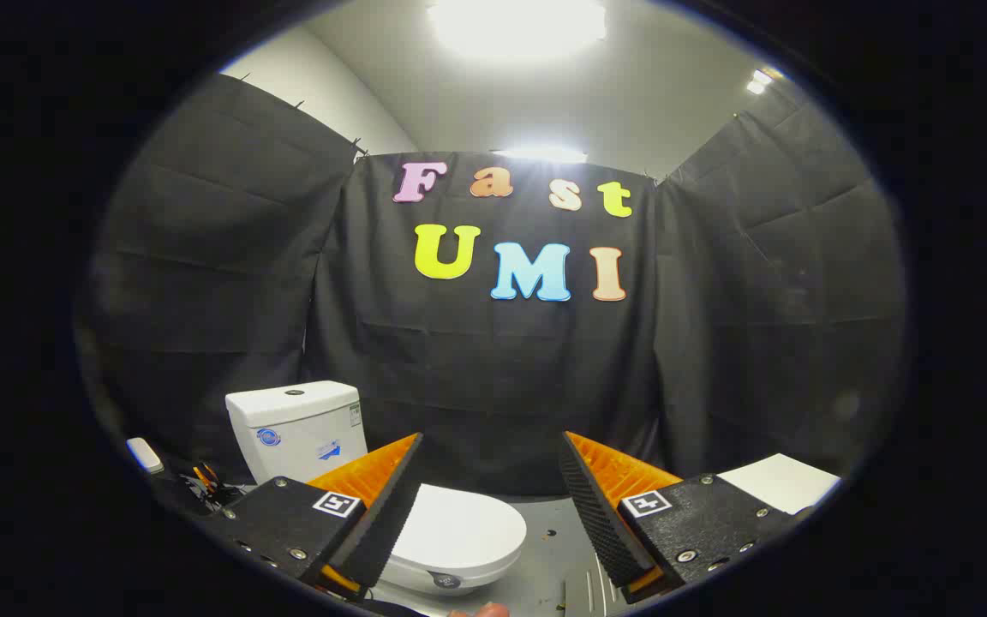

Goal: Open the toilet lid.

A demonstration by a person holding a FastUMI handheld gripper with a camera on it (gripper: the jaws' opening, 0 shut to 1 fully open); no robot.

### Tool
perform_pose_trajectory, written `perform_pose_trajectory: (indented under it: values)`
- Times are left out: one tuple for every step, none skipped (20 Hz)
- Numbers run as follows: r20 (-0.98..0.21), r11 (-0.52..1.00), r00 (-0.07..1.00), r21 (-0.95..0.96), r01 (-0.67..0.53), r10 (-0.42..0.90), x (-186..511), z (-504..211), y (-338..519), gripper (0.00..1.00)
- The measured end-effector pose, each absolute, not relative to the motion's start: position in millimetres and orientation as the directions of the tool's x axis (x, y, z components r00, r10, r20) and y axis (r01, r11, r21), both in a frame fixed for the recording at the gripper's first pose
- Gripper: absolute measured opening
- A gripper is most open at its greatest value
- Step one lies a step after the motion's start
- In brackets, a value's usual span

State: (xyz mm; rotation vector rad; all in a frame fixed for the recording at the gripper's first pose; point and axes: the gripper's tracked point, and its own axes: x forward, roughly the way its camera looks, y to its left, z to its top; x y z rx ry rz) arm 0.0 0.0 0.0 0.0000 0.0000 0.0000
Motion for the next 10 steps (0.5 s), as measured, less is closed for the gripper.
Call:
perform_pose_trajectory:
  values:
    - [-0.008, 1.0, 1.0, -0.003, 0.0, 0.0, 0.2, -2.7, 1.0, 0.95]
    - [-0.016, 1.0, 1.0, -0.005, -0.003, 0.003, 1.4, -4.2, 2.0, 0.95]
    - [-0.02, 1.0, 1.0, -0.007, -0.01, 0.01, 1.6, -6.3, 4.7, 0.95]
    - [-0.024, 1.0, 1.0, -0.009, -0.015, 0.014, 2.2, -7.9, 6.2, 0.95]
    - [-0.032, 1.0, 0.999, -0.01, -0.017, 0.016, 2.8, -11.1, 7.5, 0.95]
    - [-0.042, 1.0, 0.999, -0.008, -0.018, 0.018, 3.9, -14.1, 7.6, 0.95]
    - [-0.051, 1.0, 0.998, -0.005, -0.022, 0.022, 5.2, -17.7, 8.5, 0.95]
    - [-0.055, 1.0, 0.998, -0.003, -0.028, 0.028, 5.6, -19.4, 10.1, 0.95]
    - [-0.059, 1.0, 0.998, -0.001, -0.03, 0.03, 5.8, -20.8, 10.5, 0.95]
    - [-0.066, 1.0, 0.997, 0.002, -0.031, 0.031, 6.3, -22.0, 10.5, 0.95]
